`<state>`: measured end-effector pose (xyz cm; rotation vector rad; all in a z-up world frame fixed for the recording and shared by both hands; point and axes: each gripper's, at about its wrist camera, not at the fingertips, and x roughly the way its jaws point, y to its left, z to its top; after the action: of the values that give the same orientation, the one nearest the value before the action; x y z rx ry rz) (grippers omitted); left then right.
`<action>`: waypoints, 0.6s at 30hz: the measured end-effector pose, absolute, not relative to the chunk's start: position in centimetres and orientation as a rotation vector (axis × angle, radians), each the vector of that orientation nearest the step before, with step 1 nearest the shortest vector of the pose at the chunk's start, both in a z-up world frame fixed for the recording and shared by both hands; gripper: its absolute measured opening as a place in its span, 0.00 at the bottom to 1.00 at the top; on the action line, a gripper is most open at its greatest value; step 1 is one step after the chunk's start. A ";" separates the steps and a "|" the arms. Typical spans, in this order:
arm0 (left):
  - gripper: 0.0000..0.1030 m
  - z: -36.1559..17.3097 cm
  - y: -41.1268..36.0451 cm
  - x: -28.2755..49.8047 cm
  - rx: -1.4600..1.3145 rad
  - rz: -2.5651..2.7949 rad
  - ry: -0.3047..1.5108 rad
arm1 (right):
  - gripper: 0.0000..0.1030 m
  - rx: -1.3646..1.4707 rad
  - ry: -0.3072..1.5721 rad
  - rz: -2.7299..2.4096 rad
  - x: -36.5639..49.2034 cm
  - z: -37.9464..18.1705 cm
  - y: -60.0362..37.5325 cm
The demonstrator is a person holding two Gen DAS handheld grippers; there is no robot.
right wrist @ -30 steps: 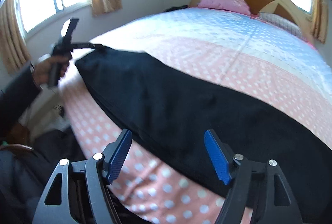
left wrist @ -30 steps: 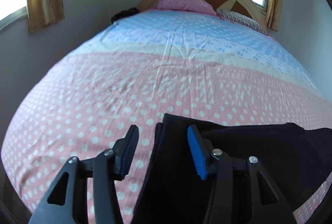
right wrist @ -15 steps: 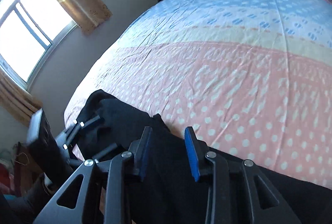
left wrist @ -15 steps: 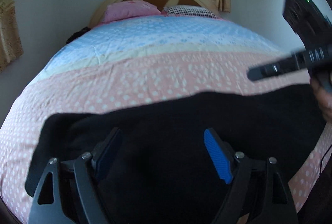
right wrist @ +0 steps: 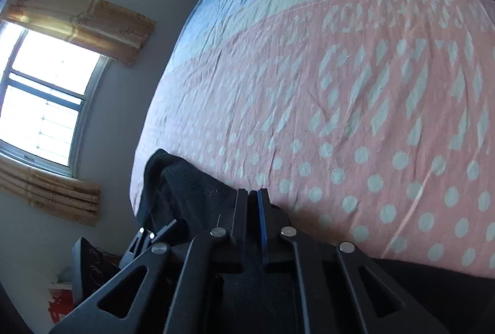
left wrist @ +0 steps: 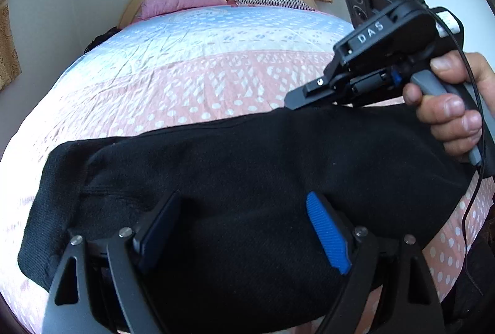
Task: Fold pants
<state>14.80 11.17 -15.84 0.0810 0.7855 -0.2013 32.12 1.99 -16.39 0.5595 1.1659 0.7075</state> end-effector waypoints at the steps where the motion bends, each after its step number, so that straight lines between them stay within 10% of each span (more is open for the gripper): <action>1: 0.84 -15.8 11.1 14.6 0.084 -0.199 0.780 | 0.04 0.585 1.141 0.705 32.0 -16.0 1.4; 18: 0.96 -16.1 11.0 14.4 0.092 -0.147 0.776 | 0.11 0.463 1.093 0.616 31.5 -16.7 0.6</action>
<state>14.35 11.04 -16.10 0.0923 0.7764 -0.1468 31.48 0.56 -16.75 0.4627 1.0926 0.6161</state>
